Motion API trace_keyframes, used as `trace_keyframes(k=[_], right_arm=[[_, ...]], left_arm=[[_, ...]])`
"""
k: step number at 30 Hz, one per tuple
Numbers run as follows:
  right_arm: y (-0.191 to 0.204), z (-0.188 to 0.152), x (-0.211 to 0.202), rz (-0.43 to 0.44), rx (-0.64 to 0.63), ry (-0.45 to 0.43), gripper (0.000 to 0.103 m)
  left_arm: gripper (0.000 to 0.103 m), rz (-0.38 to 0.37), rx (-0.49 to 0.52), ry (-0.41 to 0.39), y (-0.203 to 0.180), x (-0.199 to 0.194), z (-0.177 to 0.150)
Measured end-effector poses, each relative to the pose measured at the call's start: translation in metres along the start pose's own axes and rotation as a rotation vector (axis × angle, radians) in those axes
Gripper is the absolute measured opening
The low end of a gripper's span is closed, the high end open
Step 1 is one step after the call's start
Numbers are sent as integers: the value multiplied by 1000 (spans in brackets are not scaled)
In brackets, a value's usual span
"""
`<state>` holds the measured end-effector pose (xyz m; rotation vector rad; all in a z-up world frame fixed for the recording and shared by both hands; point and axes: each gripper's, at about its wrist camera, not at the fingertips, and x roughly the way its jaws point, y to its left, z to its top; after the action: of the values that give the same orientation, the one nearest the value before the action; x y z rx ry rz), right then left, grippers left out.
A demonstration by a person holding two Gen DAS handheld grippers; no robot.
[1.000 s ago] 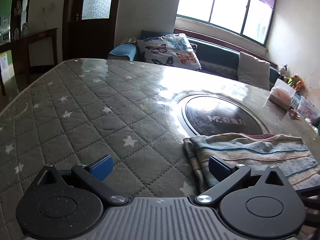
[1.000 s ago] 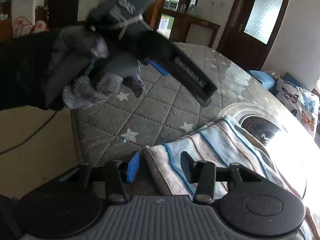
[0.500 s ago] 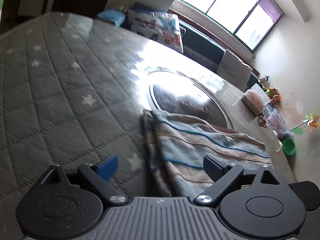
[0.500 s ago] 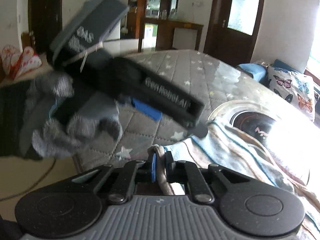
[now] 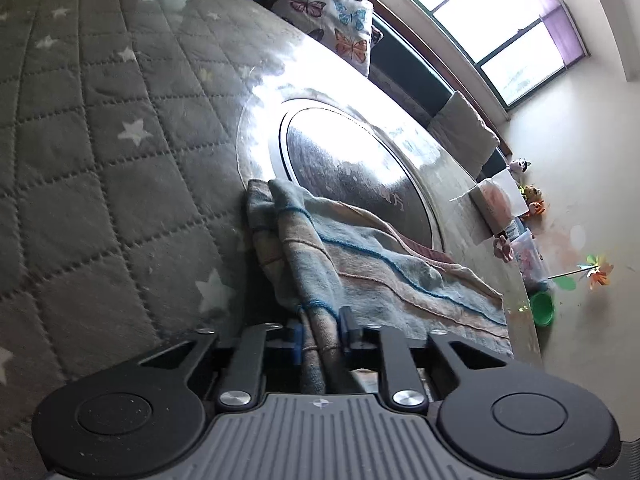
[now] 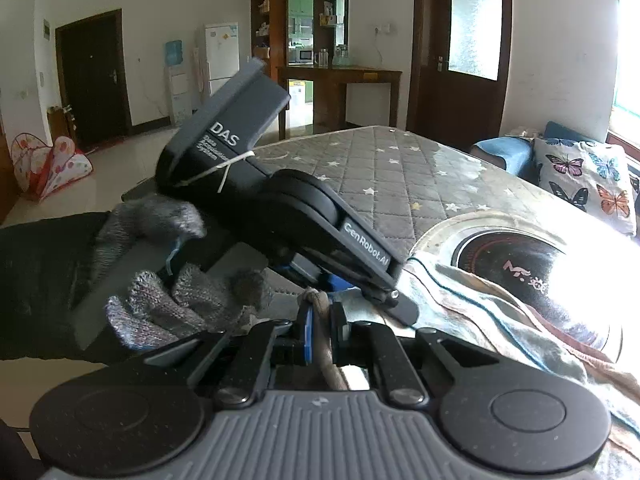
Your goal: Fold clothes
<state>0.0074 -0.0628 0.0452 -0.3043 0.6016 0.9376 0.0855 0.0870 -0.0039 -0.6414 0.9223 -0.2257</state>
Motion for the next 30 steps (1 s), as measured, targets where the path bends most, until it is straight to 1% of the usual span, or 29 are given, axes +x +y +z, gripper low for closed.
trace_keyframes(k=[2,4,6,8,11,16,18,22,30], right_arm=[[-6,-3,-4,4,17,0,14],[-13,-8,-11,4,38,-7,17],[-24,-13,-22,-4,65,-17,17],[-37,-19,-32,-40,95,-17,17],[-64,-28,-36,-146,146,4,17],[-117,-34,-13,-350,224,53,16],[-134,-37,0,-391,244,72,16],[-153,-40,24,-431,260,102,12],[-173,-38,51,-482,288,121,12]], left_arm=[[13,4,10,-5,-2,0,1],[13,5,17,-10,-4,-1,2],[13,7,22,-15,-5,-1,2],[13,5,23,-20,-6,-3,2],[13,5,28,-28,-8,-4,1],[13,-5,39,-43,-15,-9,2],[13,-11,45,-48,-18,-11,3],[12,-28,60,-58,-23,-16,4],[12,-46,76,-60,-27,-16,5]])
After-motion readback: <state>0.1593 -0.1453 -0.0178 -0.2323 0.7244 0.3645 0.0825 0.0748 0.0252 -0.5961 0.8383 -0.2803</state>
